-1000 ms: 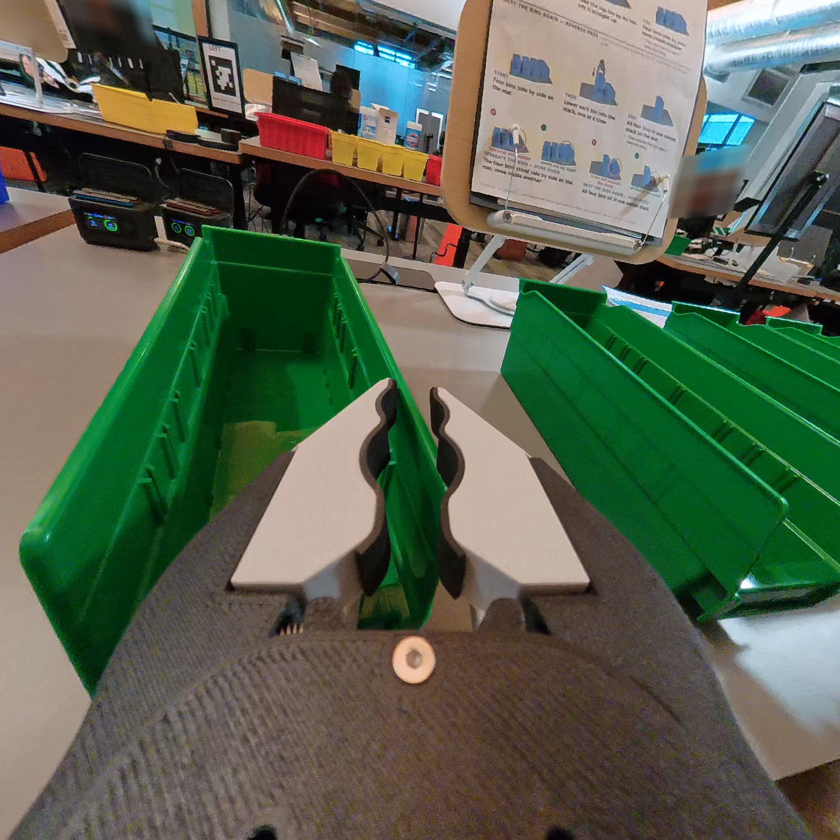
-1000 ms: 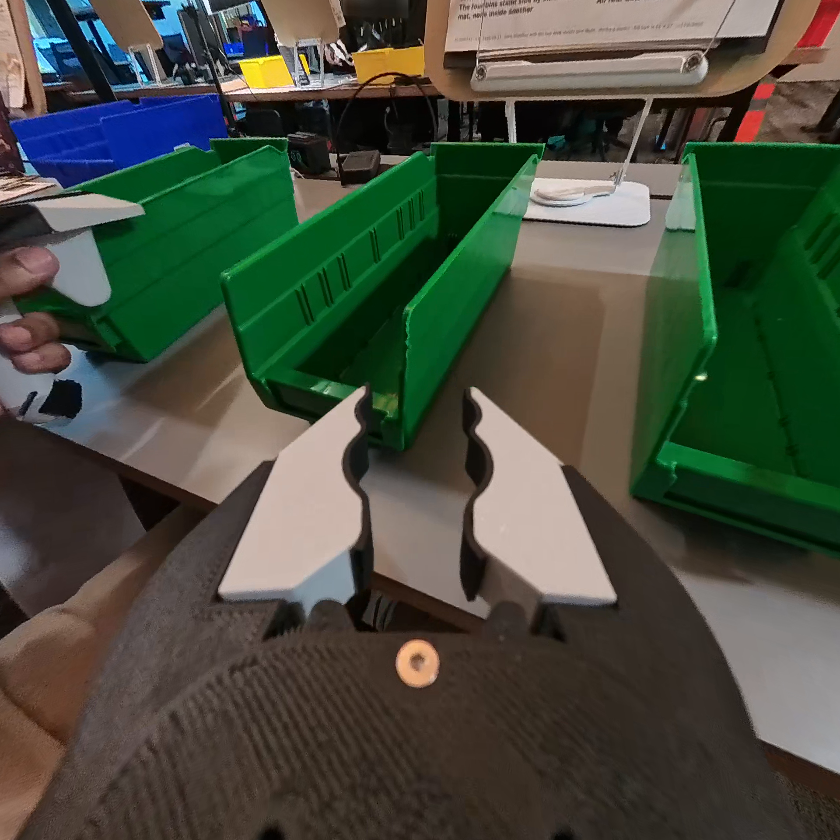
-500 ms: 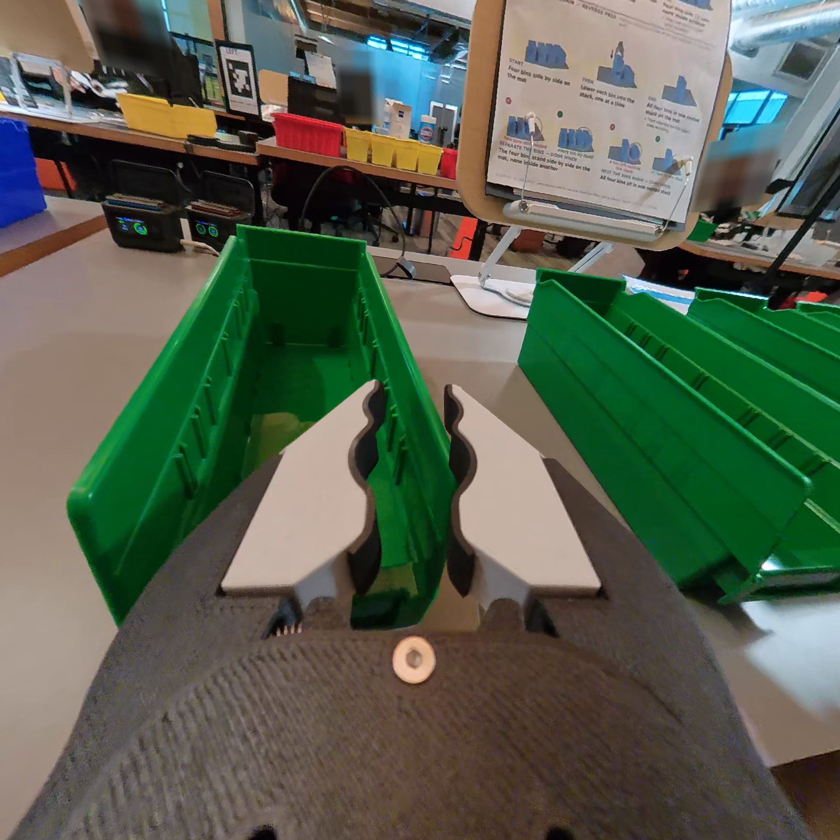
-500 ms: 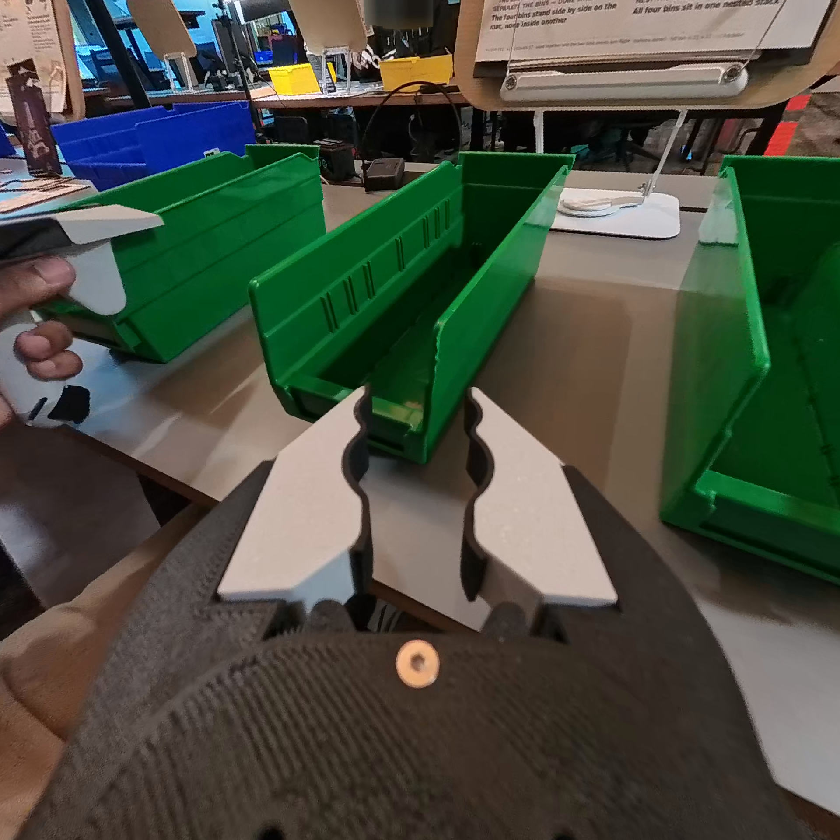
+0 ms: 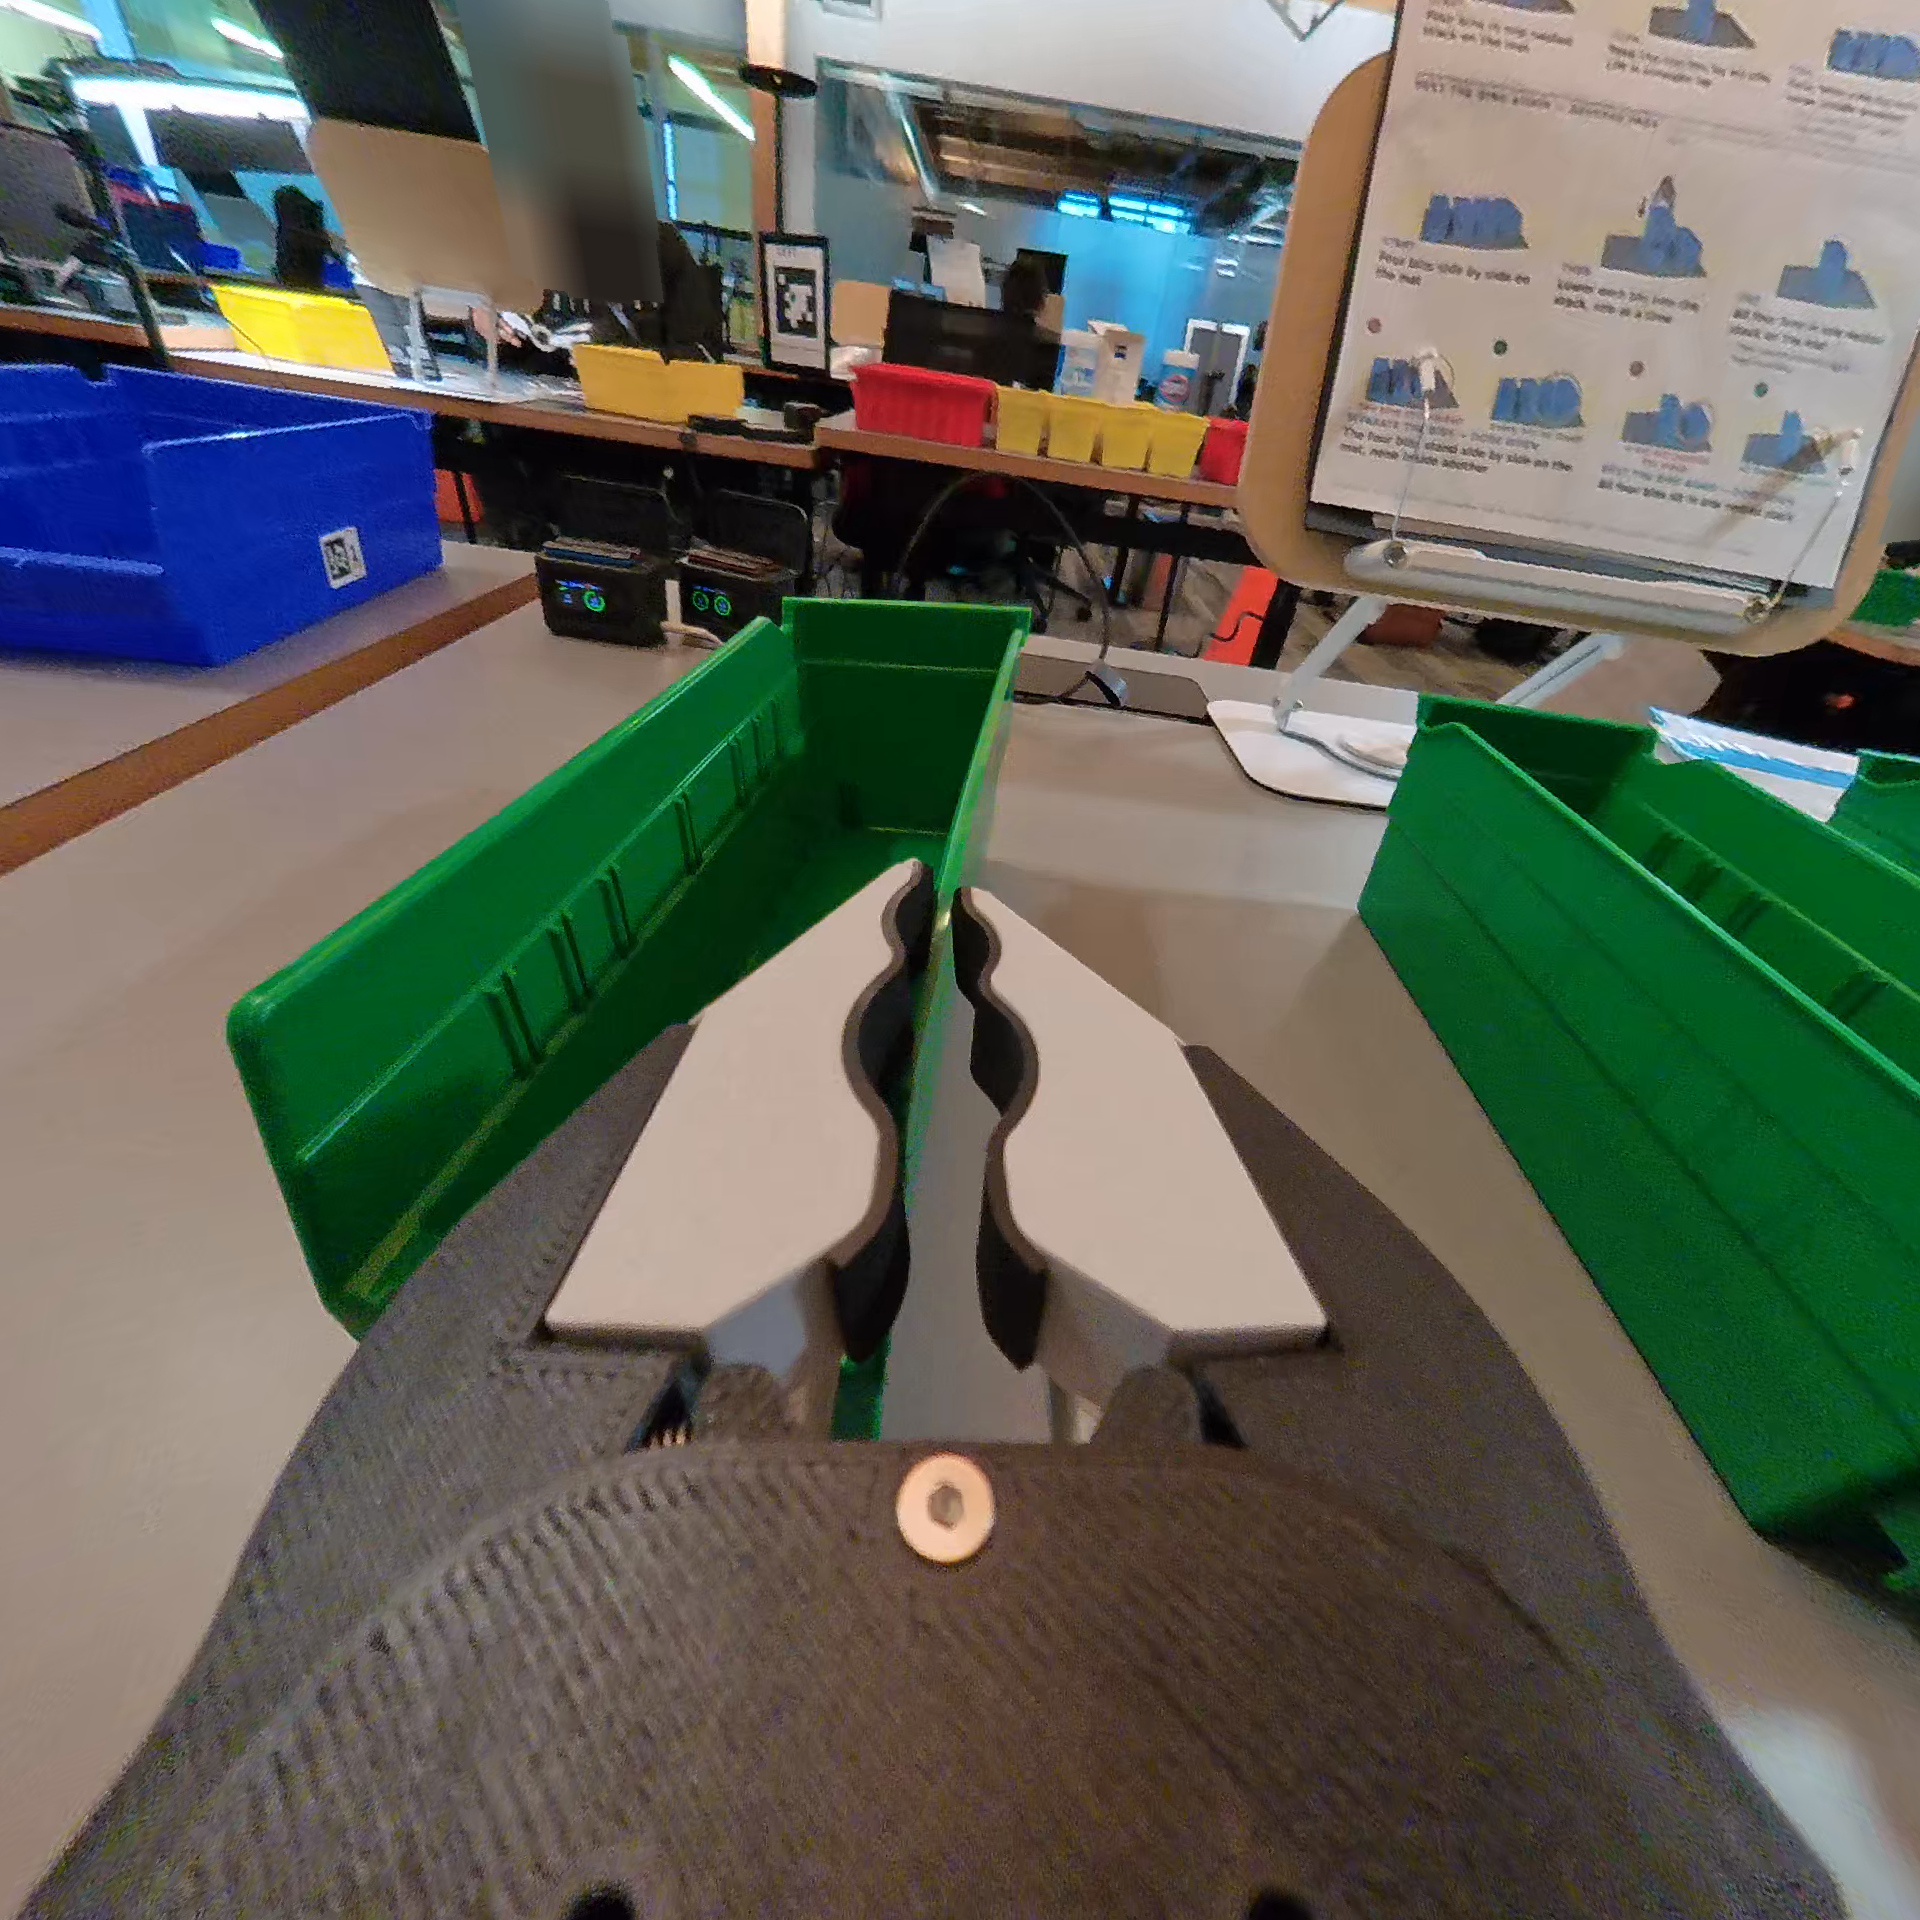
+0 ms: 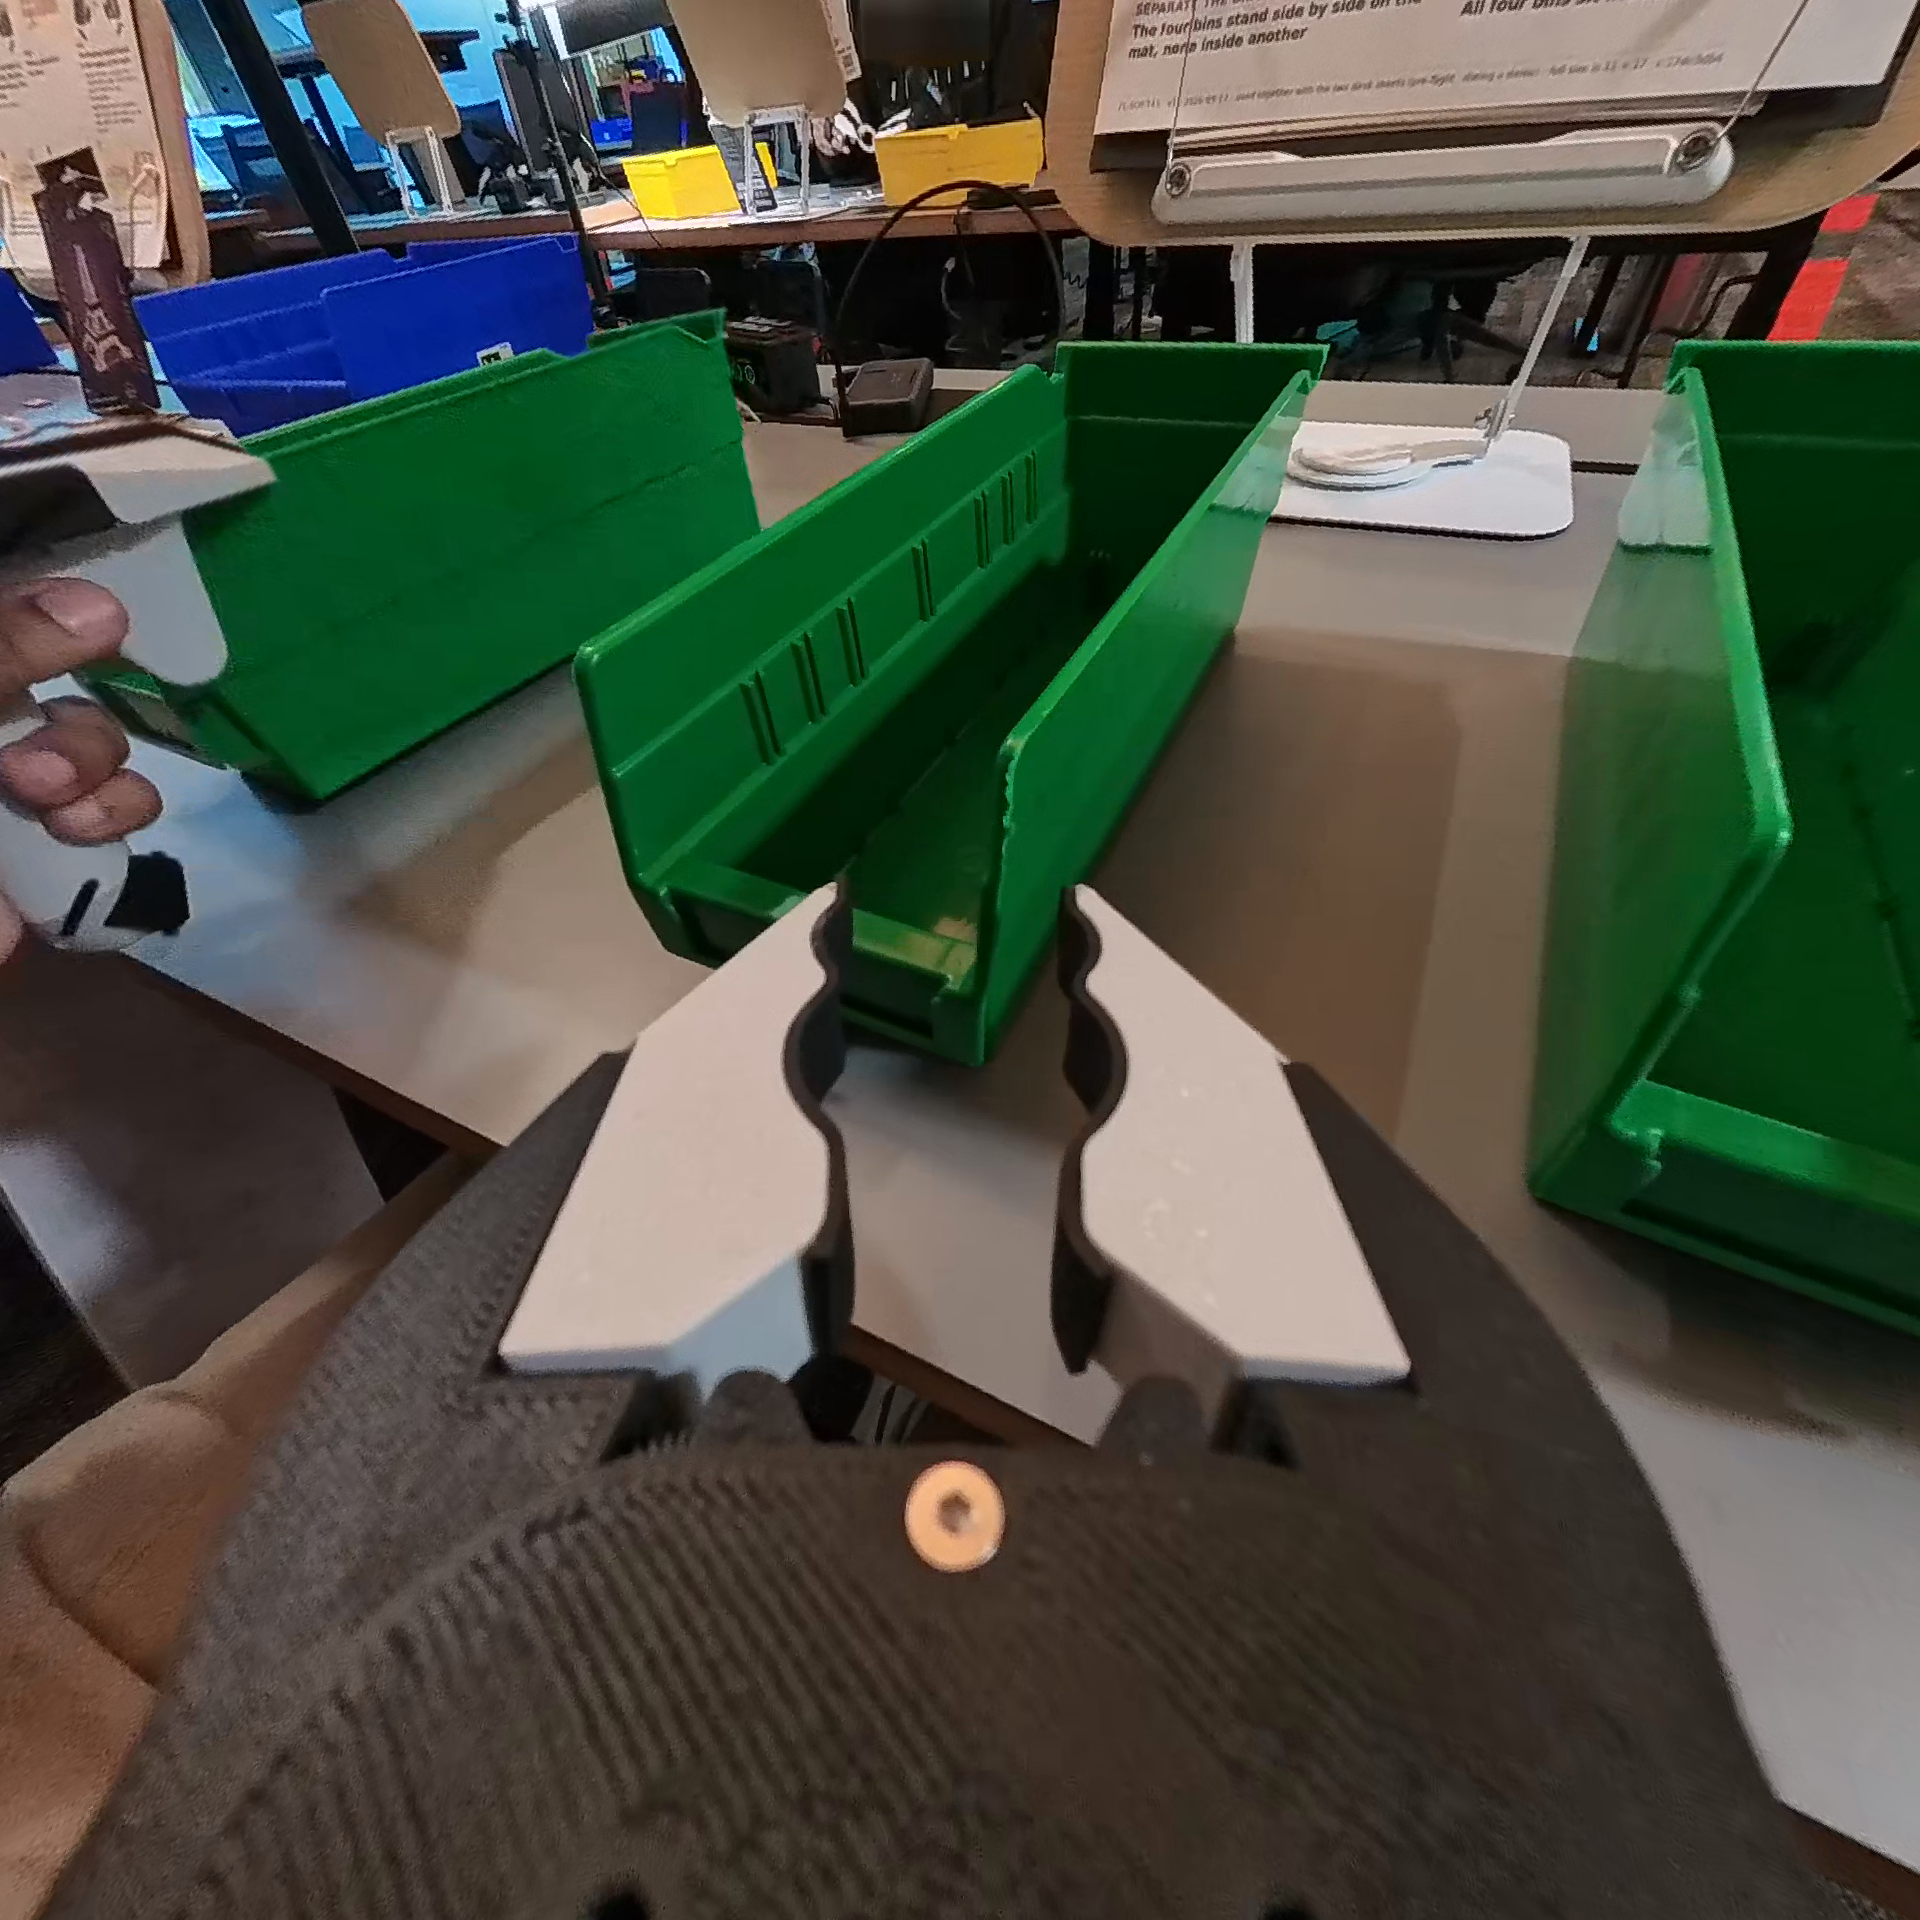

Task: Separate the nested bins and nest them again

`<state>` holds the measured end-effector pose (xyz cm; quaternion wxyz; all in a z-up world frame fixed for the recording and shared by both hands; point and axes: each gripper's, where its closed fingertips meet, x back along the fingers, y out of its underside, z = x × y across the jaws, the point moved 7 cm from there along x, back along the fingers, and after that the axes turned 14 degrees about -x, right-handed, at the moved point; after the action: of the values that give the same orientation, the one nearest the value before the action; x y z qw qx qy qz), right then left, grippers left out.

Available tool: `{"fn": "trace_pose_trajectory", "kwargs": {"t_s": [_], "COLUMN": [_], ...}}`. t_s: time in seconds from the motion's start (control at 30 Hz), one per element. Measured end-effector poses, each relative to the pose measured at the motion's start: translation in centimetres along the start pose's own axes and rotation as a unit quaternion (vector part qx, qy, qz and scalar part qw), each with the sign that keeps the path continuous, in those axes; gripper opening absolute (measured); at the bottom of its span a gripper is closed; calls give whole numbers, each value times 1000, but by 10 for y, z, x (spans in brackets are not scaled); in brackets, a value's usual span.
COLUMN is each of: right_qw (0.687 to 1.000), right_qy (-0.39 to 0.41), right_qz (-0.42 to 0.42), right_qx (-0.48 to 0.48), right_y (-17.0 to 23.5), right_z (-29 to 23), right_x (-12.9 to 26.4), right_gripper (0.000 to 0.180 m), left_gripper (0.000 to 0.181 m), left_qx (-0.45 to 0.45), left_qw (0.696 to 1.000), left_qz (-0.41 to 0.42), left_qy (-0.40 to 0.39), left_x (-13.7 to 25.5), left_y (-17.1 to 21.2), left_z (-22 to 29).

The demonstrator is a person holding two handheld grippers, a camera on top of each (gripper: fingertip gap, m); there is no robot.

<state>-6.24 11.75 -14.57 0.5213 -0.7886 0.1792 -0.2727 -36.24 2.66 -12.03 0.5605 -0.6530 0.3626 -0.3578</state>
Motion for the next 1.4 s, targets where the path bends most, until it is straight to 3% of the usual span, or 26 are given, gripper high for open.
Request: {"fn": "trace_pose_trajectory", "kwargs": {"t_s": [0.37,1.0,1.4], "right_qw": [1000,1000,1000], "right_qy": [-1,7,6], "right_qz": [-2,-5,-6], "right_qx": [-2,-2,-1], "right_y": [1,1,2], "right_z": [-1,1,1], "right_x": [0,-2,-2], "right_gripper": [38,34,35], "left_gripper": [5,12,30], "left_qx": [-11,32,26], "left_qw": [998,997,995], "left_qz": [15,-6,24], "left_qy": [57,77,90], "left_x": [-12,-11,-1], "left_y": [7,9,-1], "left_z": [17,17,23]}}
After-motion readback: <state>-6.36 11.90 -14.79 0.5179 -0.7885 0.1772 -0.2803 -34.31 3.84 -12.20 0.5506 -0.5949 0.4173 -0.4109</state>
